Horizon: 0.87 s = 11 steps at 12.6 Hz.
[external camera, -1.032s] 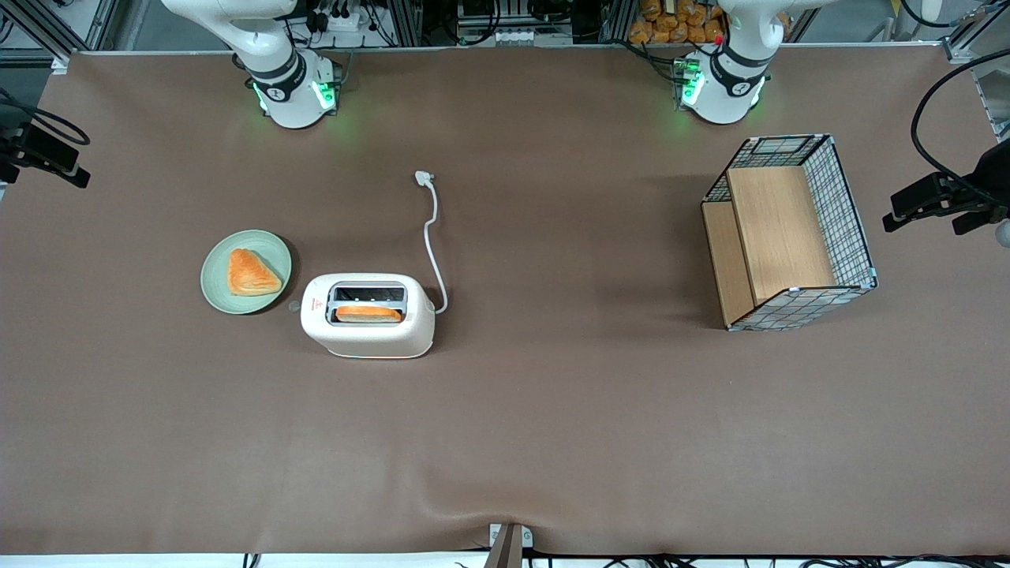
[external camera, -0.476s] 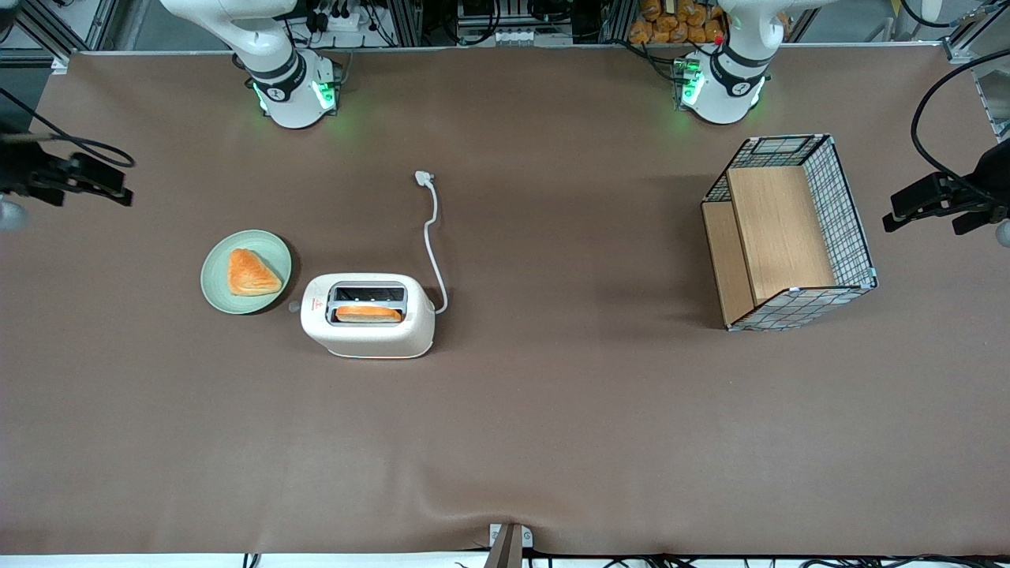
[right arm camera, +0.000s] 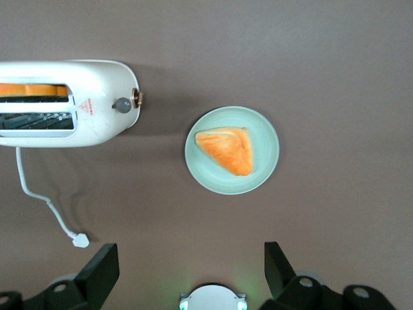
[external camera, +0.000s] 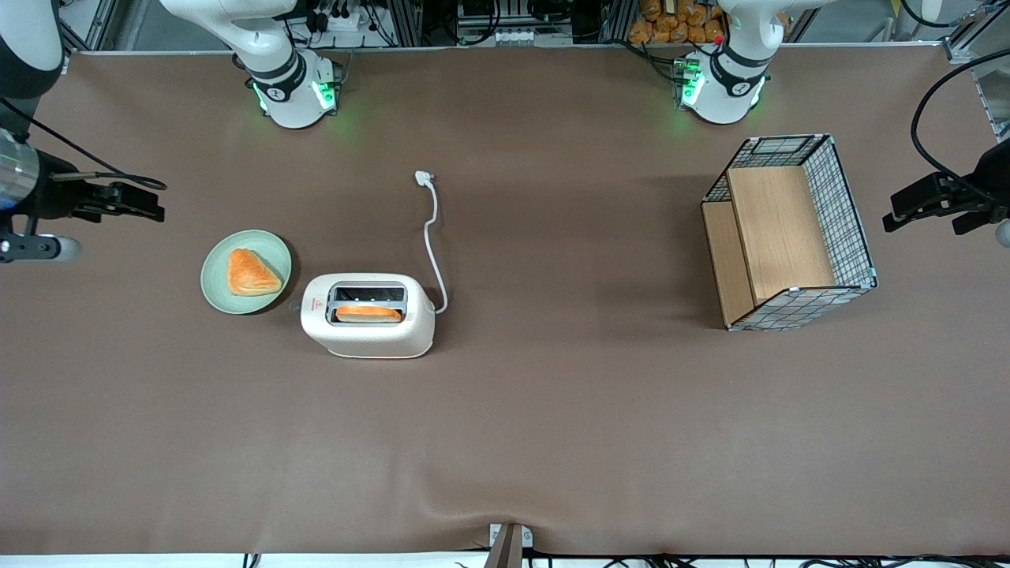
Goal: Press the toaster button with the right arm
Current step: 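Move the right gripper over to the toaster's side lever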
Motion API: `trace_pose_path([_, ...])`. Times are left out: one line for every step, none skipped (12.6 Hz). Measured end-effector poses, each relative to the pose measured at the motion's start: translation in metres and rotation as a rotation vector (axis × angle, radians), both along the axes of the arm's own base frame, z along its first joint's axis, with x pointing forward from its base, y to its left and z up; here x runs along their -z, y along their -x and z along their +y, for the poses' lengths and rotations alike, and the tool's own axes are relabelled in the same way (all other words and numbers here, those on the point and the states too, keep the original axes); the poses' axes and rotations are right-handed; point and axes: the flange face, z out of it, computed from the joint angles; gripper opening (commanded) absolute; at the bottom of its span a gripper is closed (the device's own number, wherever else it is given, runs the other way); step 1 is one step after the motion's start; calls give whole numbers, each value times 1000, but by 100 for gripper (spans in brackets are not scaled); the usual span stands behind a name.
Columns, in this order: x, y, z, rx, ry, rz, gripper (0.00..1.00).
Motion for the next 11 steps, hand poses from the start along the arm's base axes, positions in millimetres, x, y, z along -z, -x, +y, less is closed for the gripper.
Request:
trace_pose_path([8, -1, 2, 2, -17, 16, 100])
trace_pose_path([18, -2, 4, 4, -35, 35, 100])
trace_pose_path([28, -5, 7, 10, -62, 53, 100])
trace_pose_path([40, -10, 9, 18, -91, 70, 85])
trace_pose_path([54, -15, 10, 28, -118, 84, 66])
trace_pose_path([67, -21, 12, 37, -137, 93, 39])
trace_pose_path([80, -28, 15, 44, -159, 98, 13])
trace_pose_path([91, -33, 20, 53, -192, 104, 0])
trace_pose_path([101, -38, 26, 62, -223, 110, 0])
trace_pose_path([112, -43, 30, 67, -240, 111, 0])
trace_pose_path([125, -49, 34, 71, -244, 106, 0])
